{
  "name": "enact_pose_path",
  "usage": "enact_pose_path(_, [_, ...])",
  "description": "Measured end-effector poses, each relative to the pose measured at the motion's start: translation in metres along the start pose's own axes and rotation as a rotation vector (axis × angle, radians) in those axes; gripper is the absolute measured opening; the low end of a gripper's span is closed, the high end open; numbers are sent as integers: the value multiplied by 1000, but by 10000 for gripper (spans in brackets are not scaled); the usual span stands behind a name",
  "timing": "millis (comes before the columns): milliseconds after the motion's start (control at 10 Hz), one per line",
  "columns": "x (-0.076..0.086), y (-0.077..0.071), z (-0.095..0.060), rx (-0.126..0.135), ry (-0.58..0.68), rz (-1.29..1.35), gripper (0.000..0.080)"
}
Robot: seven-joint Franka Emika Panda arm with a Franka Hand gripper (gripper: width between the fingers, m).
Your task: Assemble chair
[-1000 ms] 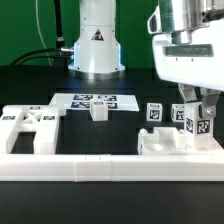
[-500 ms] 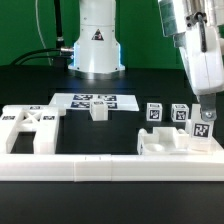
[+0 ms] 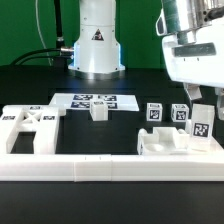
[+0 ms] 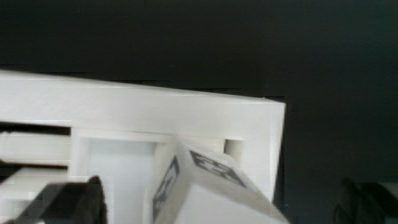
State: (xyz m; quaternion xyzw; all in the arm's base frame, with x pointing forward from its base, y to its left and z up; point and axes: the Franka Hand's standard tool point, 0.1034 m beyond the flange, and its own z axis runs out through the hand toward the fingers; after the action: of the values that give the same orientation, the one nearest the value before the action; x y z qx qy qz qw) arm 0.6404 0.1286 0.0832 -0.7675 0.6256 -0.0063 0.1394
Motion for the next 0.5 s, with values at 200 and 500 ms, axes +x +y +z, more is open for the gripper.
enact_pose_path(200, [0, 1, 0, -5, 0, -177, 649])
enact_pose_path(500, [4, 4, 0, -53, 13, -630, 649])
